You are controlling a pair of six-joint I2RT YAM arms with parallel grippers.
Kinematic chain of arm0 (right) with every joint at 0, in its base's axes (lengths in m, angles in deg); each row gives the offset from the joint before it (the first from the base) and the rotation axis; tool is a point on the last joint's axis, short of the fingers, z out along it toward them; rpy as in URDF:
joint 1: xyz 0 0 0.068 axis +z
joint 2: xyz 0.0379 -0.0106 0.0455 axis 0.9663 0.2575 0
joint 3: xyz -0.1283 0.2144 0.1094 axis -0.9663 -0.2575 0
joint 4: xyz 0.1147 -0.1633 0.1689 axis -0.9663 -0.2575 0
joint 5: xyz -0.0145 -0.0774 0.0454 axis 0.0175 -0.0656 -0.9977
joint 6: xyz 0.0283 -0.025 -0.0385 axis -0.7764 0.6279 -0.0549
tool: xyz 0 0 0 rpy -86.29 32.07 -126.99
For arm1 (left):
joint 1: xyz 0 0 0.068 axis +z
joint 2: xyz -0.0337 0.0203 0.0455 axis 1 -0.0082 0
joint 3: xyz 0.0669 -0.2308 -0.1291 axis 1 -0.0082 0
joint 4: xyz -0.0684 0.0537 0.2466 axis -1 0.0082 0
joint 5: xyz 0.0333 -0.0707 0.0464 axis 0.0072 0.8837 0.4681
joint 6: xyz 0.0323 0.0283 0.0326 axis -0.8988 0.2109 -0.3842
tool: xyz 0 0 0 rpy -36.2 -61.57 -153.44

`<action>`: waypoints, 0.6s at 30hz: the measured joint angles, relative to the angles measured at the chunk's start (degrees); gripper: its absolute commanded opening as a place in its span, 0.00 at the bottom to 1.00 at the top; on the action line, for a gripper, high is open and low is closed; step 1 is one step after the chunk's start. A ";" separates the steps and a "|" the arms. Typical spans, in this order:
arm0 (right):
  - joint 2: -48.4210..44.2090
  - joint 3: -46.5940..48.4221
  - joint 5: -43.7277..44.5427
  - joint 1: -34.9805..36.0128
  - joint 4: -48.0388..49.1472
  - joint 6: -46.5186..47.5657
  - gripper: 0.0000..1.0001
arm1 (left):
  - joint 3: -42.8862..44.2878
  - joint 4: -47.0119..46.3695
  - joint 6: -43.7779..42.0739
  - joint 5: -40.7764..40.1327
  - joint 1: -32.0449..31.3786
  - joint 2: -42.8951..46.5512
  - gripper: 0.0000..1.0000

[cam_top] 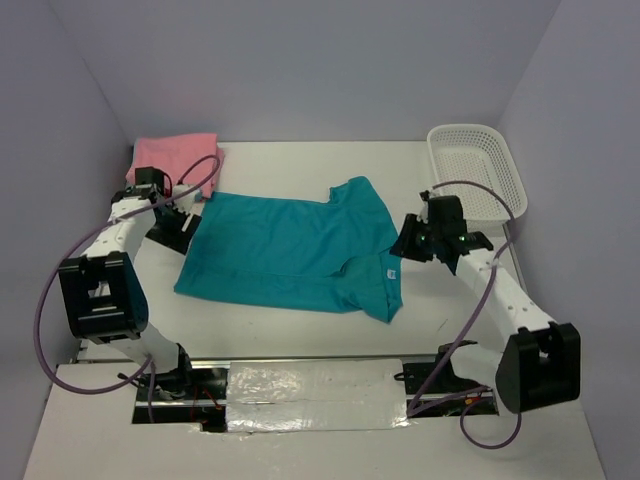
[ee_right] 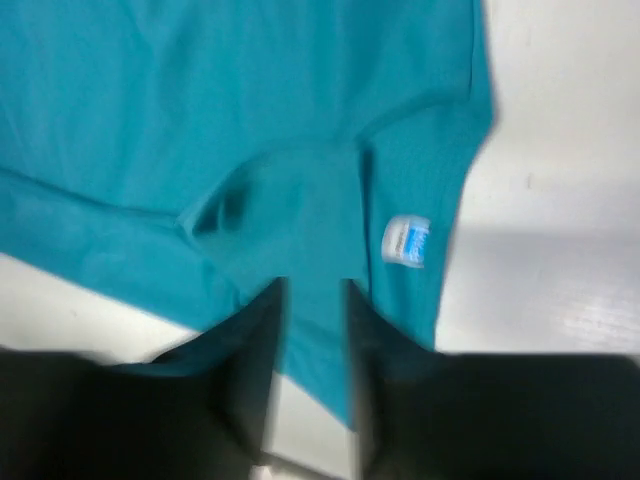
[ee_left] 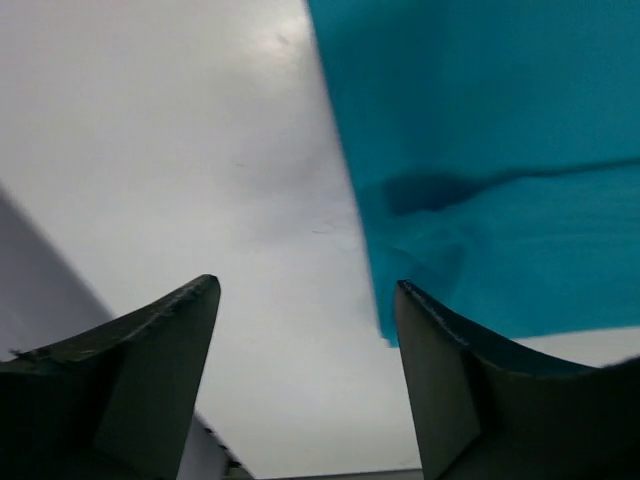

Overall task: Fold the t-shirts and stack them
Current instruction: Fold the flattened tshirt in 1/3 of the way

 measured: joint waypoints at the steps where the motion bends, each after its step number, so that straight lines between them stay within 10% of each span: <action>1: -1.92 -1.73 -0.66 0.02 -0.57 -0.90 0.26 | -1.01 0.94 0.26 0.68 -0.09 0.07 0.80; 5: -7.69 -10.99 -3.04 0.17 -2.34 -4.31 0.50 | -6.34 4.81 0.76 3.43 -0.55 0.04 0.90; 9: -9.29 -18.10 -5.55 1.03 -3.19 -6.47 0.52 | -10.32 5.44 1.97 3.48 -0.72 -0.55 0.88; 18: -8.39 -23.19 -10.93 3.08 0.11 -9.84 0.45 | -11.76 2.60 3.21 2.36 -0.72 -4.11 0.49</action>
